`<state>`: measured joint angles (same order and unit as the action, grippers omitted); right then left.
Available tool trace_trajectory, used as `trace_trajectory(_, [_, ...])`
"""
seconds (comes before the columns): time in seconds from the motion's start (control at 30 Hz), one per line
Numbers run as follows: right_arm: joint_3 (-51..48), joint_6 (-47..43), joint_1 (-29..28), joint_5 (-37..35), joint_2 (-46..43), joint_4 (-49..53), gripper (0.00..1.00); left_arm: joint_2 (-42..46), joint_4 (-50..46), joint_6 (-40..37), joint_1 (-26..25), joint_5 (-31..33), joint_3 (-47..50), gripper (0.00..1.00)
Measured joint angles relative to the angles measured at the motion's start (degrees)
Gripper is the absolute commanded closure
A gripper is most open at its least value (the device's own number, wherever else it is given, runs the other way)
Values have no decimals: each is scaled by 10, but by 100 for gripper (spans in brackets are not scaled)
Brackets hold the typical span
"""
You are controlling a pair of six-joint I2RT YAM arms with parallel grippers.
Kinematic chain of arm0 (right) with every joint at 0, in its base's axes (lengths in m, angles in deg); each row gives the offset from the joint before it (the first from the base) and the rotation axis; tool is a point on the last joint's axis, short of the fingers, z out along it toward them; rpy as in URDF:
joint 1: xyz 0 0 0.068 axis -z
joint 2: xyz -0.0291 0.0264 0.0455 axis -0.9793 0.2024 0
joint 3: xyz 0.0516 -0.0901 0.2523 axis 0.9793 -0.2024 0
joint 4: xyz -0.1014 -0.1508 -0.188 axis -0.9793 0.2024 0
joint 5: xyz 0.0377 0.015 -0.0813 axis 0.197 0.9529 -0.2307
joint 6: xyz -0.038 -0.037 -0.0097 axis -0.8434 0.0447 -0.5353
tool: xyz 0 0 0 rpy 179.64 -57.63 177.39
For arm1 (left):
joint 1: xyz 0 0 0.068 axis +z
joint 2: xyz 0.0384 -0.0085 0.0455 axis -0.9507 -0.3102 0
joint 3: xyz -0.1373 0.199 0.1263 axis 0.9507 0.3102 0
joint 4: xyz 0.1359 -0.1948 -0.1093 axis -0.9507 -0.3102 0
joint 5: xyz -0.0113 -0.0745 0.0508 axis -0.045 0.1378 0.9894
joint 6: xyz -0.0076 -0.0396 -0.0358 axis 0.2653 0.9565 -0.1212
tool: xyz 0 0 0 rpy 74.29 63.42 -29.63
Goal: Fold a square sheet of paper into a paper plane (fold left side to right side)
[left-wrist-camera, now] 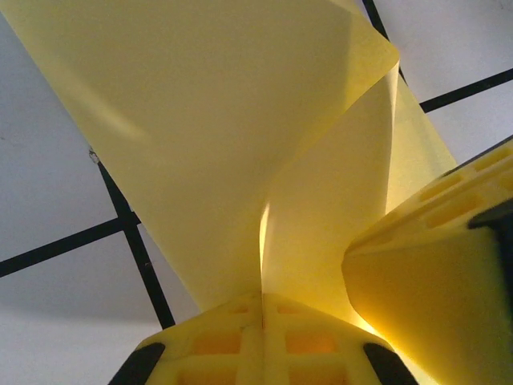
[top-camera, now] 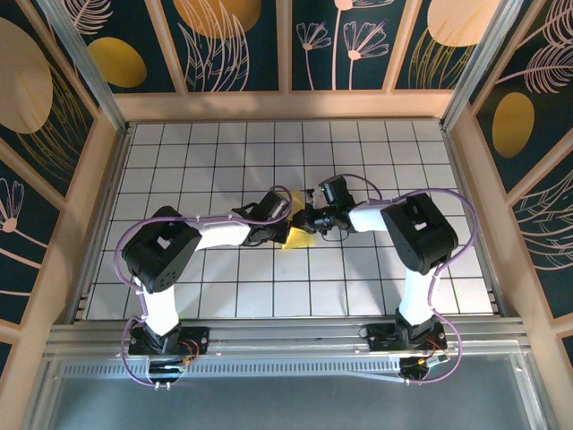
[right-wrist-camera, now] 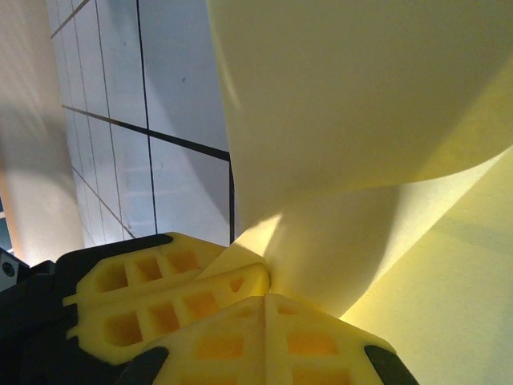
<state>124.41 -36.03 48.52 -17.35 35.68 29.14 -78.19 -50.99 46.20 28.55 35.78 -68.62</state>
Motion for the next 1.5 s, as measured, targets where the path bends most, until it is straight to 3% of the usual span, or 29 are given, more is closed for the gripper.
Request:
trace_trajectory(0.73, [7,-18,0,-37,8,44,100,-6,0,0,0,2,-7,100])
trace_trajectory(0.97, [8,-20,0,-40,8,47,100,-5,0,1,0,4,-7,91])
trace_trajectory(1.07, [8,-20,0,-41,8,47,100,-4,-3,2,-1,13,-7,79])
trace_trajectory(1.23, [8,-19,0,-41,8,47,100,25,-39,11,0,41,-13,70])
trace_trajectory(1.37, [8,-19,-1,-42,8,47,100,70,-58,17,0,47,-26,69])
trace_trajectory(1.5, [8,-19,-1,-43,8,47,100,120,-72,36,0,35,-26,75])
